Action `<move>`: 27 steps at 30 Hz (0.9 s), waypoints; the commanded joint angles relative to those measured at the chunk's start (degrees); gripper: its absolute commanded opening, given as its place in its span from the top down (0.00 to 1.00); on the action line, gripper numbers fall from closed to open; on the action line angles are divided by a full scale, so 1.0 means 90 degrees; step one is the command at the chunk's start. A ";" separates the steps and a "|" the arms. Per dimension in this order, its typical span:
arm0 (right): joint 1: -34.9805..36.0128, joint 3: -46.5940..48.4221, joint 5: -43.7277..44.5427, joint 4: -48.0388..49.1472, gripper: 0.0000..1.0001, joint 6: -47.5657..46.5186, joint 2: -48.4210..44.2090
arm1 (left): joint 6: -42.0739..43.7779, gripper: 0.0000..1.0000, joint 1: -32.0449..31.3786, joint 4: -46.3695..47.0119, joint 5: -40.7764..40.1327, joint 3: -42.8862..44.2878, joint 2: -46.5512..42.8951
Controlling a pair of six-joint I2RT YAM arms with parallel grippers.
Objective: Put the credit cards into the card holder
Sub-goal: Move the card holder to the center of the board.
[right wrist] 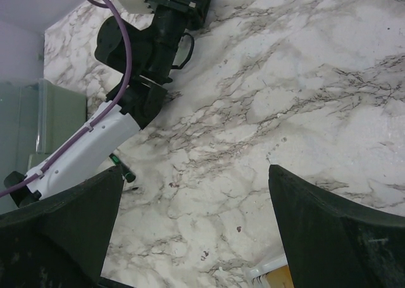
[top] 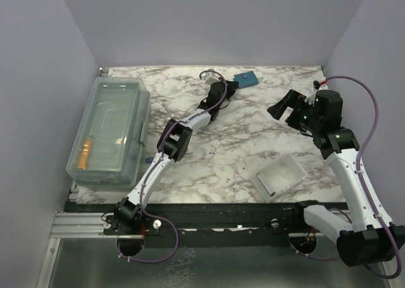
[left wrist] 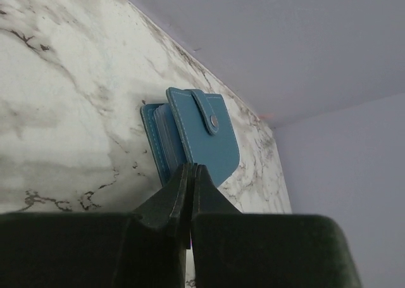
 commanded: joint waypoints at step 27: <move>0.1612 0.0744 0.0149 0.0859 0.09 0.0560 0.3675 | 0.0188 0.85 -0.1336 -0.0210 0.1399 -1.1724 -0.9071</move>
